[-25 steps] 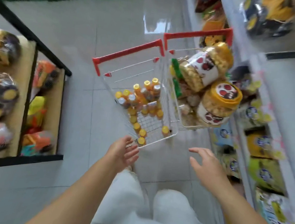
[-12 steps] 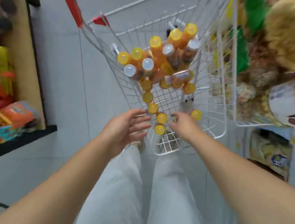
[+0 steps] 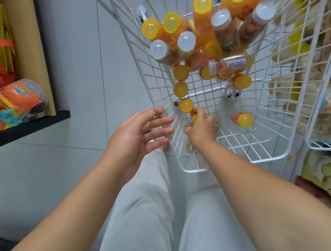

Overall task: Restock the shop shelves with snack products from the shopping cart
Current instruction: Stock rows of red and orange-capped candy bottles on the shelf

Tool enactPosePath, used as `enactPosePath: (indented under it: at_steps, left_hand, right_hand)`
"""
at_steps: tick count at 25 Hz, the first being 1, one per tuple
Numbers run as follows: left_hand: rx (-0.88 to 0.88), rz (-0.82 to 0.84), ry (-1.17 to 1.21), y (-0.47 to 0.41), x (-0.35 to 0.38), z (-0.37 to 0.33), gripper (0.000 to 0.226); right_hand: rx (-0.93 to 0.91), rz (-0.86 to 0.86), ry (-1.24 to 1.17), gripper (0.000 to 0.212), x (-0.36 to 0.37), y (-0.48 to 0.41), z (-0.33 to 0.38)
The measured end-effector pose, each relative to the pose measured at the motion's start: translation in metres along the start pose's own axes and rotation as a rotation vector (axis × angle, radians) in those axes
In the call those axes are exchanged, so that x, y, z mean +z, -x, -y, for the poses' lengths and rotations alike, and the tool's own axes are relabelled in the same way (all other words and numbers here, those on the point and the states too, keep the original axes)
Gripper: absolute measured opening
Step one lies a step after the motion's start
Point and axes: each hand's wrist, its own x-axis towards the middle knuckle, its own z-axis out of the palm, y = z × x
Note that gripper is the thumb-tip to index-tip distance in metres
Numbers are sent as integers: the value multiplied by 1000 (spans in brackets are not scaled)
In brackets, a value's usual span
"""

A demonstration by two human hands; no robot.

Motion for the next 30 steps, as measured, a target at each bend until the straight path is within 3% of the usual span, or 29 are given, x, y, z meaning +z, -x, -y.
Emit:
enactPosePath:
  at_steps: [5,8,11,15,17,19,21,23,26,30]
  left_hand:
    - [40,82,-69,3,5,1,24]
    - [69,157,-238,6,20,-2,36]
    - [-15,310,-333,5,41,-12,59]
    - [48,197,-381,-2,42,-13,44]
    - [68,116,-312,-3,32,-11,31]
    - [44,88,-274,-1,20,-9,31]
    - [7,94,-267,2,10,-8,47]
    - [-4,105,-270,5,5,-9,56]
    - [-6,111,-273,2,-1,-10,52]
    - [-24,88,-224,1,-14,-10,45]
  right_hand:
    - [63,7,-454,32,-72,40,7]
    - [-98,89,-634,38,-128,100,11]
    - [-216,283,-740,40,-154,141,24]
    - [-265,430,-794,37,-149,152,44]
    - [-196,493,-886,39,-147,141,45]
    - [-91,335,-722,37,-137,111,30]
    - [-21,-31,-94,40,-124,63,-3]
    - [33,-116,385,44,-114,21,-31]
    - [71,-20,601,35,-103,-21,-47]
    - [-41,-53,617,33,-85,-24,-35]
